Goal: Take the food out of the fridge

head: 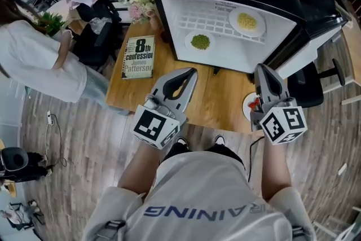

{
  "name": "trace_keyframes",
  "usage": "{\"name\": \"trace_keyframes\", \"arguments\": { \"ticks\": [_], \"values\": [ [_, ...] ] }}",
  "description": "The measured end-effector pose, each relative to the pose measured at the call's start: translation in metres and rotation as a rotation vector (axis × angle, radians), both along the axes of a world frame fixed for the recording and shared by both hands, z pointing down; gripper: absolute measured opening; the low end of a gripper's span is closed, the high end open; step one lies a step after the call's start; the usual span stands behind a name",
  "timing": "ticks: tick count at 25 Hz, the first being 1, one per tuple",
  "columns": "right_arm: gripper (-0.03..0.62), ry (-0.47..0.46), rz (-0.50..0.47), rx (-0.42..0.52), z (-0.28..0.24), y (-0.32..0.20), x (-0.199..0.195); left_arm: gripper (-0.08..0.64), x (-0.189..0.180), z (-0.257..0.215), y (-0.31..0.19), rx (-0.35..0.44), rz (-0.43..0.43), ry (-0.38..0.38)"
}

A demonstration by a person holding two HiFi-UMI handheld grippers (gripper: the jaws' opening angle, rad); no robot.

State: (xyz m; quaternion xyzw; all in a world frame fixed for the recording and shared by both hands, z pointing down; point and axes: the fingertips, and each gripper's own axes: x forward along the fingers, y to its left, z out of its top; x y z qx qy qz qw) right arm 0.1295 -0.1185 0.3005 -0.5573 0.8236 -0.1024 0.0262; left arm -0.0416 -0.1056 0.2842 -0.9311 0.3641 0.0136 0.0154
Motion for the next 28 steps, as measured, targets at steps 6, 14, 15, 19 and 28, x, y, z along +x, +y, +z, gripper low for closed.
{"name": "trace_keyframes", "arguments": {
  "ticks": [6,14,15,19,28],
  "values": [
    [0.021,-0.017,-0.014,-0.029,0.009,-0.001,-0.007,0.008,-0.001,0.004,-0.002,-0.005,-0.002,-0.011],
    [0.021,-0.044,-0.004,-0.06,0.016,-0.007,-0.003,0.008,0.0,0.007,-0.004,-0.006,-0.007,0.005],
    [0.021,-0.048,-0.003,-0.065,0.017,-0.007,-0.003,0.008,0.0,0.007,-0.004,-0.006,-0.005,0.004],
    [0.021,-0.148,0.005,-0.115,0.022,-0.013,-0.002,0.008,0.002,0.009,-0.004,-0.01,0.004,0.004],
    [0.078,-0.695,0.125,-0.309,0.038,-0.063,0.006,0.008,-0.003,0.014,-0.005,-0.022,0.026,0.014]
  ]
}}
